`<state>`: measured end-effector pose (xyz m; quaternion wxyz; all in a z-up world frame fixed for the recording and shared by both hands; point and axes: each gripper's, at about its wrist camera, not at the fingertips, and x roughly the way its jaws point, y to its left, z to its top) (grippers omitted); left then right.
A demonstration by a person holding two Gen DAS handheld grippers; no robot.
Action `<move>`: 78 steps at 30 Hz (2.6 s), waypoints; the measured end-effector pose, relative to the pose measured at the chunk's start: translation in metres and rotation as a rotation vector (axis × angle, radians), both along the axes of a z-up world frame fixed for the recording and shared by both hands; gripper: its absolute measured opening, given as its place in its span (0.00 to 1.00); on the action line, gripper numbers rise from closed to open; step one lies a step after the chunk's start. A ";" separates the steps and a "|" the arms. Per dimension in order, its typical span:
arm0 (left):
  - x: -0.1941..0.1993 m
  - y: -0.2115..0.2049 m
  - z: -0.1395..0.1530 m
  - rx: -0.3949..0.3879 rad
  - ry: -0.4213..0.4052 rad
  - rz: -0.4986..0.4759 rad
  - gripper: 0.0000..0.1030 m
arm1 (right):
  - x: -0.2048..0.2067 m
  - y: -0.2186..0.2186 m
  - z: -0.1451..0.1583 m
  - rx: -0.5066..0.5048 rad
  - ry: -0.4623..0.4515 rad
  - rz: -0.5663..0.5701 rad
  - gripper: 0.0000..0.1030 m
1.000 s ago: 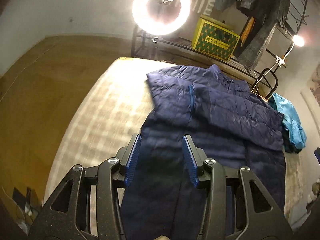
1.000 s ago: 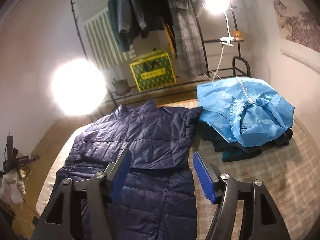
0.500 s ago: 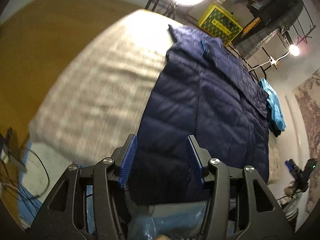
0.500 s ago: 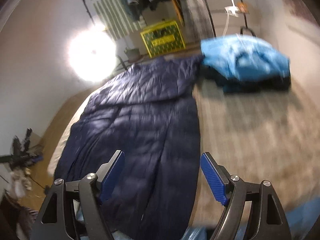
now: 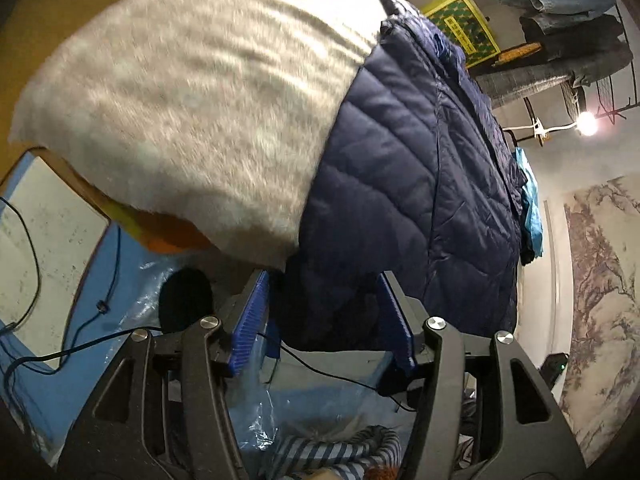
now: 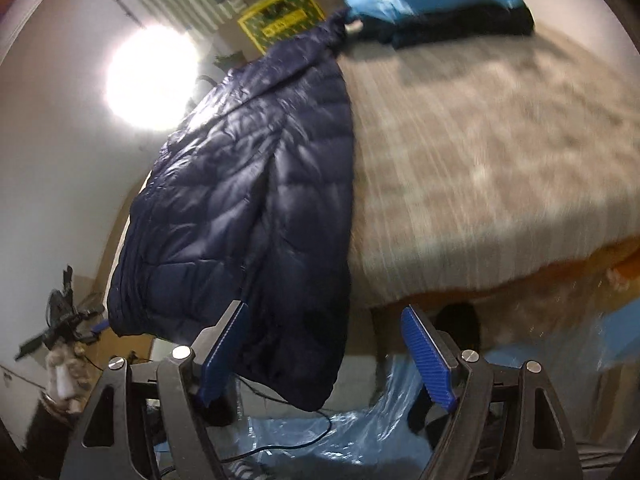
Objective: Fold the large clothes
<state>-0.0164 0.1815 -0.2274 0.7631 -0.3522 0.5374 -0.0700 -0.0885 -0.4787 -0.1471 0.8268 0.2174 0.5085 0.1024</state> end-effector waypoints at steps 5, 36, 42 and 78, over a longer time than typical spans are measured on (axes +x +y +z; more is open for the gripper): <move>0.002 -0.003 -0.015 -0.043 0.008 0.028 0.59 | 0.005 0.004 -0.015 0.010 0.022 0.003 0.81; -0.013 -0.012 0.079 -0.184 -0.292 0.038 0.07 | -0.005 0.013 0.043 0.324 -0.098 0.103 0.01; 0.017 -0.016 0.127 -0.164 -0.385 0.033 0.07 | 0.024 0.017 0.092 0.307 -0.204 0.091 0.01; 0.394 -0.088 0.104 0.162 -0.307 0.021 0.07 | 0.380 0.021 0.076 -0.026 -0.175 -0.060 0.01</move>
